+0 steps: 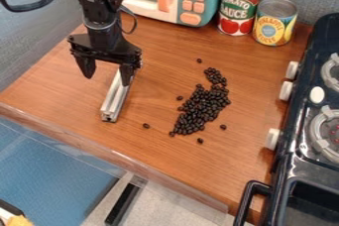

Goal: Sweep into pile

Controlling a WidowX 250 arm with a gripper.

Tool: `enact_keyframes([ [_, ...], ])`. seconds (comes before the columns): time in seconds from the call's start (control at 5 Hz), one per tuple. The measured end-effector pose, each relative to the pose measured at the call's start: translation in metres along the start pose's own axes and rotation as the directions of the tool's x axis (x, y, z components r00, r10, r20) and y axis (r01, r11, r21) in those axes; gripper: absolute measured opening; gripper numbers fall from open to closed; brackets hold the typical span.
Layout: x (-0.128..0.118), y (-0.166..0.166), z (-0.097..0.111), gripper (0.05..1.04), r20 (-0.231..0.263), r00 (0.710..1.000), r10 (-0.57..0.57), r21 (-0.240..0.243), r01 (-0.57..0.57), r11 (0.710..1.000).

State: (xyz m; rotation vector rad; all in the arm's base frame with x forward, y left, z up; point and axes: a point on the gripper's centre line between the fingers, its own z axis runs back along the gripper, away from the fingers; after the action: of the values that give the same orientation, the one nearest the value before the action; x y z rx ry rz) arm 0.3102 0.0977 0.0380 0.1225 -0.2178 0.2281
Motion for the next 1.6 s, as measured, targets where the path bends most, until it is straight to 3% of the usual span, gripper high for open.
enact_keyframes([
  [0.6,-0.004,-0.001,-0.014,1.001,-0.018,0.999,0.032,0.045,-0.031,0.998],
  [0.8,-0.008,-0.003,-0.023,0.951,-0.043,0.998,0.05,0.054,-0.048,0.997],
  [1.2,-0.009,-0.01,-0.023,0.397,-0.048,0.998,0.047,0.027,-0.046,0.999],
  [1.4,-0.011,-0.009,-0.022,0.388,-0.075,0.996,0.056,0.023,-0.055,0.998],
  [1.6,-0.012,-0.004,-0.021,0.387,-0.078,0.993,0.084,0.051,-0.08,0.995],
])
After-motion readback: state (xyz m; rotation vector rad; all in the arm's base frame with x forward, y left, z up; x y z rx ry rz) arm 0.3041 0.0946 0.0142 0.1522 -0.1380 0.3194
